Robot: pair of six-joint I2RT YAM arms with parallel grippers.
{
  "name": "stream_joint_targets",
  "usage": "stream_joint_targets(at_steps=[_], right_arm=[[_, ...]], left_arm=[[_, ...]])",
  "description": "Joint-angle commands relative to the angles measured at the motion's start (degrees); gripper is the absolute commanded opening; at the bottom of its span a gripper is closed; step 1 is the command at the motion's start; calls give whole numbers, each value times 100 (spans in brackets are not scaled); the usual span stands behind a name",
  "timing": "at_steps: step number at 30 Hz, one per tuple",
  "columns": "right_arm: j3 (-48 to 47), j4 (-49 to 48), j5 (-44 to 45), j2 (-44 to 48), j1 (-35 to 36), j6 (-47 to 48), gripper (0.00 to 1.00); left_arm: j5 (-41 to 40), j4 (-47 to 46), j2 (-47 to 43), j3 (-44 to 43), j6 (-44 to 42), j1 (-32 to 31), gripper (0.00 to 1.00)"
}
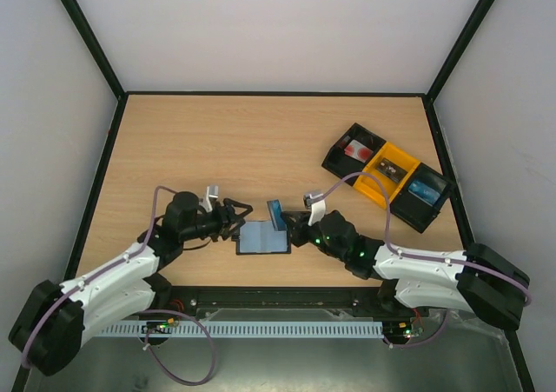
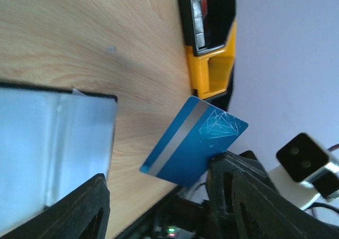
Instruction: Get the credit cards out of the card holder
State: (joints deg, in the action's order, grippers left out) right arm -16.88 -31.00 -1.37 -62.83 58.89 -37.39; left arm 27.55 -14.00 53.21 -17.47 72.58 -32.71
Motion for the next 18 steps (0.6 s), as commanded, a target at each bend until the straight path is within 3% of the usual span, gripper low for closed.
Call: stream_joint_targets(at_steps=[1,8,15,18], right_arm=[[-37,97,464,165,151,1284,2],[-35,-60,355,164,236,1776,2],[-10,-303,317,-158,357,1995,2],[-12,-328,364,-166,460,2120,2]], left_arm=[[169,-575,-457,434,1779,10,64],[311,-746,-548,624,2644,-14,59],[498,-1778,-196,736,3130,-171,70],[517,-2006,-15,738,3304,-225,69]])
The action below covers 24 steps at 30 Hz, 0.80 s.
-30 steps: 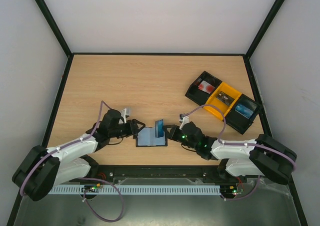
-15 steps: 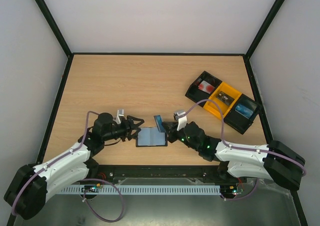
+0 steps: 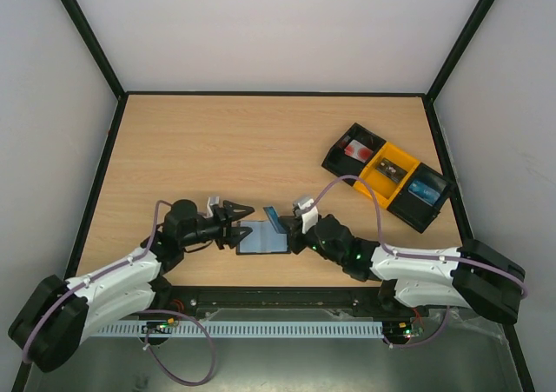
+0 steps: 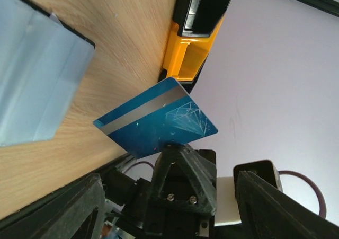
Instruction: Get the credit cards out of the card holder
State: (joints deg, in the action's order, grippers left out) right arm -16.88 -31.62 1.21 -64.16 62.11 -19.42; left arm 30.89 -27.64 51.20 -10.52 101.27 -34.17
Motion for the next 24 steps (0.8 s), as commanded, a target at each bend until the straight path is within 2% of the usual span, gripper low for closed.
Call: stream_joint_targets(at_steps=[1,12,24], right_arm=[[16,-309,130,-4,188,408,2],[139,-430,526,82,895,1614,2],[-111,-337,1109,-174,1518,2083,2]], left_arm=[[139,-634,211,34,467,-106,67],[-290,-130,-287,223,852,-221,62],[-398,-14,-558,499,967,-270,57]])
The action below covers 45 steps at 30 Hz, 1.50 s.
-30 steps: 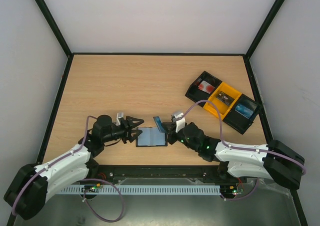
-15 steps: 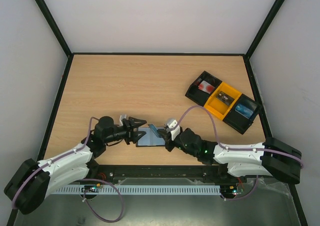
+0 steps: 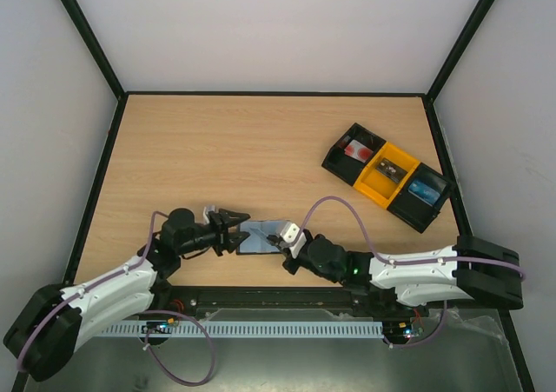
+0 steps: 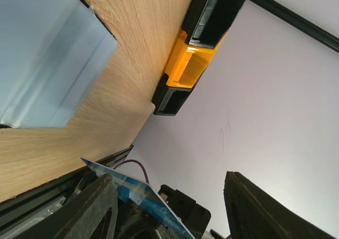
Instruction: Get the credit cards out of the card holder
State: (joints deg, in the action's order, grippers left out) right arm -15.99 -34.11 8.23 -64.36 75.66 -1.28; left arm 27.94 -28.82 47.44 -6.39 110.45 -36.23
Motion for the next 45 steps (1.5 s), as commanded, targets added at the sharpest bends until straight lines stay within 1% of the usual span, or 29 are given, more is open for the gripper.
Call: stream_joint_targets(at_steps=[1,5,13,21,24,28,31,32,36,38,40,43,45], right_arm=[[-231,-80,473,-213,194,306,2],[-339,-62,711,-437,366,471,2],[-522,-315,908,-785,586,624,2],[-653,-261,1066,-1017,700,895,2],[-661,-250,1080,-1018,713,927,2],[-653,-181,1135,-1027,713,914,2],[-624,-186,1180,-983,714,809,2],[-599,-218,1226,-953,714,763,4],[-552,-148,1381,-748,714,428,17],[-602,26,1540,-619,714,88,24],[-744,382,1782,-474,714,-473,31],[-935,907,1934,-290,677,-1285,34],[-1013,1103,1735,-124,579,-1652,35]], left_arm=[[-172,124,-253,124,84,-90,56],[-278,184,-465,235,176,-113,53],[-303,190,-391,358,140,-252,50],[-344,212,-549,347,195,-271,35],[-304,210,-557,382,212,-271,23],[-328,252,-618,402,214,-271,3],[-347,290,-667,381,107,-271,3],[-336,334,-674,388,93,-271,3],[-415,346,-754,473,-50,-271,3],[-543,343,-837,498,-278,-271,3],[-695,350,-973,484,-599,-266,3],[-1031,522,-1138,384,-1353,-258,3],[-1265,796,-1198,262,-1863,-254,3]])
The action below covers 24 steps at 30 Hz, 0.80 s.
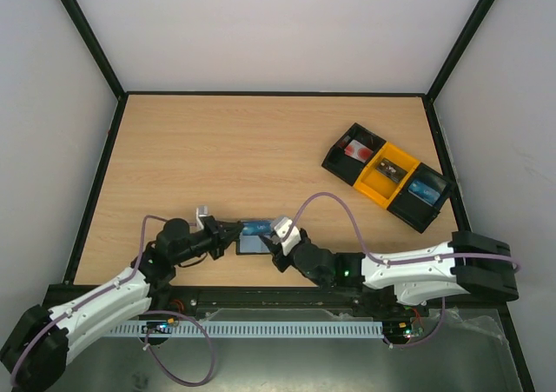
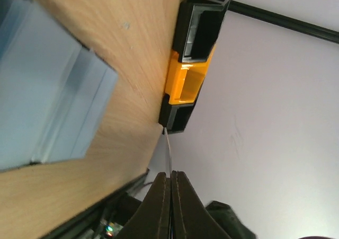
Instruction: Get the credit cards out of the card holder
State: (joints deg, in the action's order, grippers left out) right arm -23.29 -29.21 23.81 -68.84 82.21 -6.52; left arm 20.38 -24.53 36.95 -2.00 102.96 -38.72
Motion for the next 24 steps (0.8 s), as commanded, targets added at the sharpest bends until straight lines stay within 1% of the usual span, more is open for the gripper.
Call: stream_joint_targets(at_steps=[1,5,8,12,15,18,22,24], right_arm=[[-327,685,68,399,-168,-1330,35],[-441,1094,-869,659,-841,-2301,40],[-389,1137,-1774,754,-1414,-2931,42],[-187,675,-3188,660,-2014,-3644,43],[40,15,-3897,580,-2205,-4114,43],[242,-475,-4117,518,-2252,-4639,43],[414,-721,-4079,398,-2288,-5027,48],[521,-958,-4130,360,-2304,-5168,49]], left_arm=[[-577,433,-177,-212,-1343,-4,3],[-767,502,-276,-277,-2153,22,3],[-605,285,-371,-237,-2774,60,3],[-218,92,-487,-277,-3317,118,3],[-112,46,-570,-322,-3369,119,3],[-136,-53,-753,-288,-3318,119,3],[-276,-50,-1060,-249,-3229,119,3],[-349,-9,-1201,-227,-3213,119,3]])
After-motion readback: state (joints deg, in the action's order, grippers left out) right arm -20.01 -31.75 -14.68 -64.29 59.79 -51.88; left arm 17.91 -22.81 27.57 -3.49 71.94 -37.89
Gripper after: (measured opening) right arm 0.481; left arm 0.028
